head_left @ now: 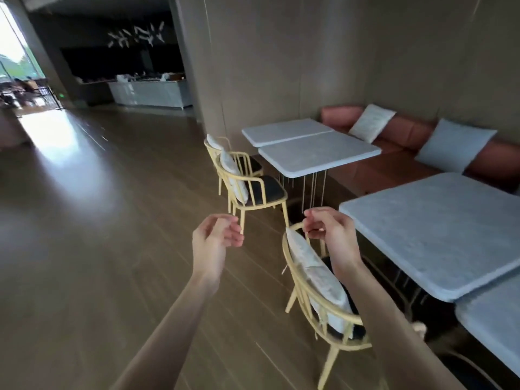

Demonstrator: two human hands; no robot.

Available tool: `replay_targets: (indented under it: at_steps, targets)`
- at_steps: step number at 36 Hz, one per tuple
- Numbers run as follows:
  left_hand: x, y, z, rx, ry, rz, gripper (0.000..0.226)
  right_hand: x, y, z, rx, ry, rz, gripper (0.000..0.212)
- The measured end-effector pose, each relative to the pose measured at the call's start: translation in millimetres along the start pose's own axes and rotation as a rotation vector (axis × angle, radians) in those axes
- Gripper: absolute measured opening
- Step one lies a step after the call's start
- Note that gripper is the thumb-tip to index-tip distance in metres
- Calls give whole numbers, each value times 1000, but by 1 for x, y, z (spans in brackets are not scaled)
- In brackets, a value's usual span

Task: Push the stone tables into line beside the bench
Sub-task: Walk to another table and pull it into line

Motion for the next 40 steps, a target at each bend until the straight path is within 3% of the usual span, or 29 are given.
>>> replay_targets:
  at_steps: [10, 18, 22, 29, 40]
  targets:
    - [235, -24, -29, -74, 34, 1, 18, 167, -164, 8, -74, 38, -94, 21]
    - [408, -87, -135, -146, 189, -46, 17, 326, -228, 85, -199, -9, 22, 22]
    - [511, -127, -149, -172, 211, -89, 18, 411, -254, 93, -188, -24, 156, 19]
    - [667, -190, -142, -199, 201, -187, 18, 540, -330, 87, -214, 29, 209, 23]
    - [921, -211, -203, -167, 159, -198, 17, 751, -485, 166, -148, 22, 235, 22]
Point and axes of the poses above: each hand's wrist, its own x-axis towards the middle knuckle, its own y-axis out of the back of the hand, z = x × y, the point moved 8 cm from there along x, towards the middle knuckle, and after that the axes turned 9 degrees about z, right-handed, at the moved point
